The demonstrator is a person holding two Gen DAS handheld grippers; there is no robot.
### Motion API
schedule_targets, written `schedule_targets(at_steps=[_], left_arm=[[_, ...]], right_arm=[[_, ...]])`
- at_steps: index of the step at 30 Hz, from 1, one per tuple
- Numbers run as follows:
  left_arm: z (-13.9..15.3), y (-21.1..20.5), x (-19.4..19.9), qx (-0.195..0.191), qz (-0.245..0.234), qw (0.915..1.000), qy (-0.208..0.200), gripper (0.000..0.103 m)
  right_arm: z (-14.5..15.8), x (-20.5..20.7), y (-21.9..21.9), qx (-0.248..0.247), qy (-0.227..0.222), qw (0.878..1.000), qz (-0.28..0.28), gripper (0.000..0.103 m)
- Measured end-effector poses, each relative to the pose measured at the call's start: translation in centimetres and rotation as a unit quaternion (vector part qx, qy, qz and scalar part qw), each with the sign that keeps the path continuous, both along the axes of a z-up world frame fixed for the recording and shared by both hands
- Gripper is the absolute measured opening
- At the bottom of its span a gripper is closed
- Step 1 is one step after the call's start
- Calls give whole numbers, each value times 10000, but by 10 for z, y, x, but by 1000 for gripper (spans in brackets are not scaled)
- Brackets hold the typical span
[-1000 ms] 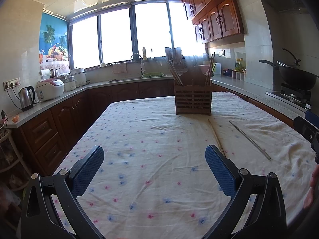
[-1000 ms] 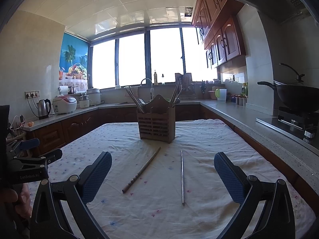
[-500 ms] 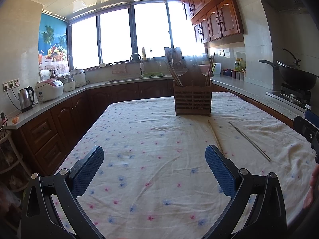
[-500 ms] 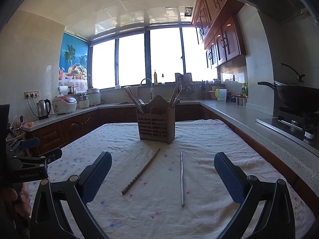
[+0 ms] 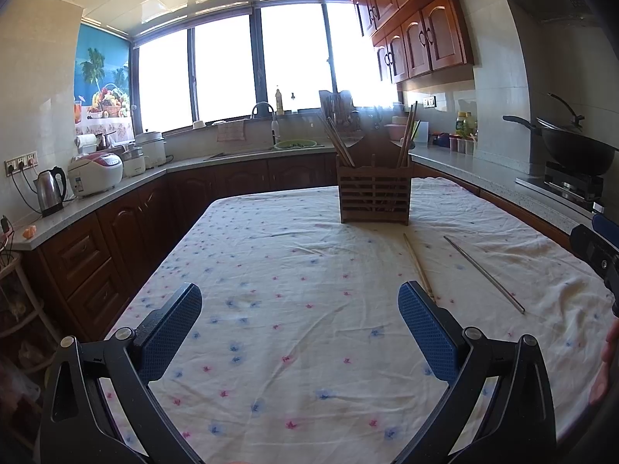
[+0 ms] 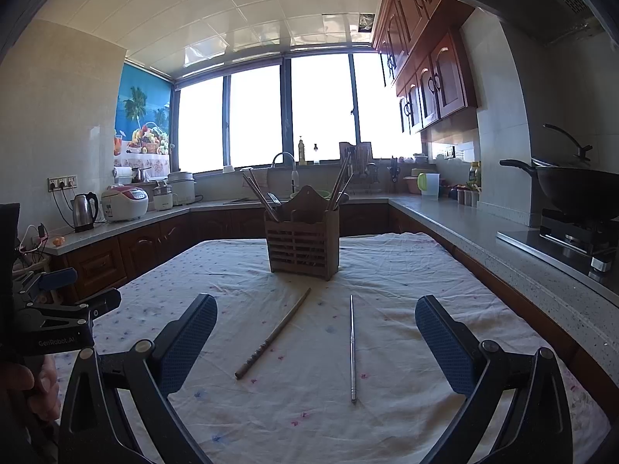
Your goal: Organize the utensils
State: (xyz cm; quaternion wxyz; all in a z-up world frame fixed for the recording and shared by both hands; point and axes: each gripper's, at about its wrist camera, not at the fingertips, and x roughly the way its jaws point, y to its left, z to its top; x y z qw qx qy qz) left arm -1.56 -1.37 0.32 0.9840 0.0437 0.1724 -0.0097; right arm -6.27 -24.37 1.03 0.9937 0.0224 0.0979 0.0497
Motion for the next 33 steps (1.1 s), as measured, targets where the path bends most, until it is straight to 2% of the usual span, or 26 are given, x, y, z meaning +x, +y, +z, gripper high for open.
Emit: schedule_targets(at_steps=[17,33], left_arm=[[0,2,2,-9,-14,10000,30,103],[7,6,14,-172,-96,9994,301,103]], right_arm=[[2,1,0,-3,14,10000,-10,103],[4,15,-7,-40,187,9998,-58,103]])
